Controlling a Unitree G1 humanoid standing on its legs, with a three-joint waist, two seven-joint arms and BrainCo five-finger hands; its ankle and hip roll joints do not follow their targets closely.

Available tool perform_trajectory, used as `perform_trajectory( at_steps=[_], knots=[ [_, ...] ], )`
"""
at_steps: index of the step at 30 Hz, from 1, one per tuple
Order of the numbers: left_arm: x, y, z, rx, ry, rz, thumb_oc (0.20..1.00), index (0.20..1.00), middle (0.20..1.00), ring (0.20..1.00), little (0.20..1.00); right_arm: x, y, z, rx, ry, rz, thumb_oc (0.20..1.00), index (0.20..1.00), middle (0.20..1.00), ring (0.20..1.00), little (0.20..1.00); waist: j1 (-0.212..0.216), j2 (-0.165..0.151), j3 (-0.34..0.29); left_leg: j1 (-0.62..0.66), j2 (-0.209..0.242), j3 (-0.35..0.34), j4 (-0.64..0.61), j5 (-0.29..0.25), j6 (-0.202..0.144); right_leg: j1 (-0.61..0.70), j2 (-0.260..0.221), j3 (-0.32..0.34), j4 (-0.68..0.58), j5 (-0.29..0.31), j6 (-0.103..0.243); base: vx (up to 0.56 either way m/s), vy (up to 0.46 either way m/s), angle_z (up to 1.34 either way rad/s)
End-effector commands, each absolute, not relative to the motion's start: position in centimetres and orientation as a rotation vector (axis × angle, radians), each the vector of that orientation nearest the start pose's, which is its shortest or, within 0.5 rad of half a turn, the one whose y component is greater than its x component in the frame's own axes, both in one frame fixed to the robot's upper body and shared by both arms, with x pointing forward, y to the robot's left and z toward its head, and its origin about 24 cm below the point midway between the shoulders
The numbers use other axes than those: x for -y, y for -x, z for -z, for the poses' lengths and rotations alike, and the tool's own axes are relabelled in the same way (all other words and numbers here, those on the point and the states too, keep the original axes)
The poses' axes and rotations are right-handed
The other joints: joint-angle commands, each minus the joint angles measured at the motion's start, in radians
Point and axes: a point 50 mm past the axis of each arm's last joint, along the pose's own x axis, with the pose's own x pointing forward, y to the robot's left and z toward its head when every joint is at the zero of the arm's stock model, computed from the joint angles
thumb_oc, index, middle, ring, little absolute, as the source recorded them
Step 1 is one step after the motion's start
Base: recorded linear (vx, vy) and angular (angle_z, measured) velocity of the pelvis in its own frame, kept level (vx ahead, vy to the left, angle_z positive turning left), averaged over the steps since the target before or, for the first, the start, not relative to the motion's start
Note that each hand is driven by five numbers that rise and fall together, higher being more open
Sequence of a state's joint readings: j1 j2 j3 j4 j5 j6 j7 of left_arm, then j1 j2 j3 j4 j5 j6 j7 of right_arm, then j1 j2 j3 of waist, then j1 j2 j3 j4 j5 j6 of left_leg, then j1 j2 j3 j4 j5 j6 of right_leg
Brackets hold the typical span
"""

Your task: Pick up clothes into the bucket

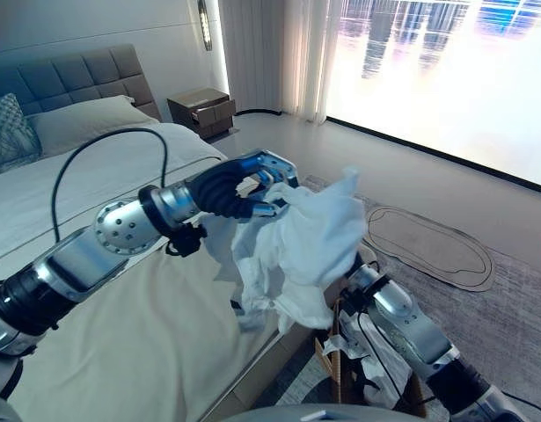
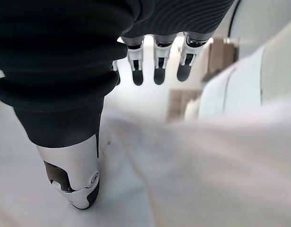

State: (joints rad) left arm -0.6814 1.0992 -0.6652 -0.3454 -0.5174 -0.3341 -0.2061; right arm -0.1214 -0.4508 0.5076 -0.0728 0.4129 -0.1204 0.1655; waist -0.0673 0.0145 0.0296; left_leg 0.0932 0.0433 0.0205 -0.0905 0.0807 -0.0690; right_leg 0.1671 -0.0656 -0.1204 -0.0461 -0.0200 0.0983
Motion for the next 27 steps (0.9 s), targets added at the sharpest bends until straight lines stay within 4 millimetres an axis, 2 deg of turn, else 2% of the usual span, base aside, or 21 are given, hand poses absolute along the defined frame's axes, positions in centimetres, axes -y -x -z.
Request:
perform_trajectory(
  at_steps=[1,6,8,14,15,16,17,22,24,25,27],
  knots=[
    [-10.9,-25.3,-26.1,0.774,-0.576,1.003,0.200,0.200,0.200,0.200,0.200,7.4,-24.7,-10.9,0.227,-0.109,-0.854,1.000,1.000,1.000,1.000,1.000,-0.002,-0.035,0.008,0.050,-0.018,0.049,0.018,-0.063,0.009,-0.051,0.007,0.005,0.013,0.029,0.017,0.00,0.000,0.00],
    [-9.9,-25.8,-25.9,0.760,-0.588,1.032,0.200,0.200,0.200,0.200,0.200,5.6,-24.3,-12.3,0.222,-0.222,-0.997,1.000,1.000,1.000,1.000,1.000,0.001,-0.038,0.016,0.049,-0.014,0.053,0.017,-0.059,0.006,-0.050,0.011,0.004,0.006,0.031,0.015,-0.01,-0.011,0.00],
    [-10.2,-26.2,-25.3,0.722,-0.590,1.023,0.200,0.200,0.200,0.200,0.200,5.0,-24.2,-13.8,0.241,-0.246,-1.081,1.000,1.000,1.000,1.000,1.000,0.004,-0.042,0.019,0.047,-0.010,0.055,0.017,-0.056,0.004,-0.051,0.014,0.005,-0.001,0.035,0.012,-0.02,-0.032,0.00],
    [-11.0,-27.0,-24.1,0.665,-0.579,0.973,0.200,0.200,0.200,0.200,0.200,4.4,-23.7,-16.0,0.281,-0.303,-1.179,1.000,1.000,1.000,1.000,1.000,0.008,-0.050,0.030,0.044,-0.004,0.060,0.019,-0.050,0.000,-0.050,0.020,0.007,-0.002,0.038,0.009,-0.01,-0.030,-0.01],
    [-11.2,-27.1,-24.0,0.660,-0.578,0.961,0.200,0.200,0.200,0.200,0.200,4.3,-23.7,-16.2,0.285,-0.311,-1.186,0.752,0.752,0.752,0.752,0.752,0.008,-0.051,0.030,0.045,-0.003,0.060,0.018,-0.050,-0.001,-0.049,0.021,0.007,-0.004,0.037,0.009,0.00,0.000,0.00],
    [-11.5,-27.2,-23.7,0.652,-0.574,0.942,0.200,0.200,0.200,0.200,0.200,4.4,-23.6,-16.3,0.291,-0.320,-1.185,0.542,0.542,0.542,0.542,0.542,0.009,-0.051,0.031,0.047,-0.003,0.061,0.019,-0.051,-0.001,-0.045,0.022,0.006,-0.006,0.037,0.009,0.00,0.000,0.00],
    [-12.0,-27.5,-23.4,0.639,-0.571,0.912,0.200,0.200,0.200,0.200,0.200,4.6,-23.6,-16.6,0.306,-0.323,-1.183,0.200,0.200,0.200,0.200,0.200,0.009,-0.051,0.032,0.049,-0.002,0.062,0.020,-0.051,-0.002,-0.044,0.022,0.005,-0.006,0.036,0.009,0.00,0.000,0.00],
    [-13.9,-27.8,-22.4,0.609,-0.562,0.810,0.200,0.200,0.200,0.200,0.200,5.4,-23.3,-16.8,0.342,-0.323,-1.154,0.200,0.200,0.200,0.200,0.200,0.008,-0.048,0.032,0.056,0.001,0.066,0.019,-0.054,-0.004,-0.035,0.024,0.000,-0.011,0.031,0.008,0.00,0.000,0.00],
    [-15.2,-28.0,-21.5,0.591,-0.540,0.729,0.200,0.200,0.200,0.200,0.200,6.3,-23.4,-16.3,0.342,-0.333,-1.101,0.200,0.200,0.200,0.200,0.200,0.009,-0.049,0.034,0.056,0.002,0.064,0.019,-0.055,-0.005,-0.033,0.026,-0.002,-0.010,0.028,0.007,0.00,0.000,0.00],
    [-15.2,-28.0,-21.4,0.590,-0.540,0.728,0.200,0.200,0.200,0.200,0.200,6.3,-23.4,-16.3,0.340,-0.332,-1.102,0.200,0.200,0.200,0.200,0.200,0.008,-0.048,0.033,0.056,0.002,0.064,0.019,-0.055,-0.005,-0.033,0.026,-0.003,-0.010,0.028,0.007,0.00,0.000,0.00],
    [-16.9,-27.9,-20.4,0.569,-0.503,0.628,0.200,0.200,0.200,0.200,0.200,7.3,-23.4,-15.5,0.334,-0.343,-1.035,0.200,0.200,0.200,0.200,0.200,0.011,-0.049,0.034,0.056,0.002,0.064,0.020,-0.056,-0.005,-0.032,0.026,-0.006,-0.013,0.026,0.006,0.00,0.000,0.00]
  ],
)
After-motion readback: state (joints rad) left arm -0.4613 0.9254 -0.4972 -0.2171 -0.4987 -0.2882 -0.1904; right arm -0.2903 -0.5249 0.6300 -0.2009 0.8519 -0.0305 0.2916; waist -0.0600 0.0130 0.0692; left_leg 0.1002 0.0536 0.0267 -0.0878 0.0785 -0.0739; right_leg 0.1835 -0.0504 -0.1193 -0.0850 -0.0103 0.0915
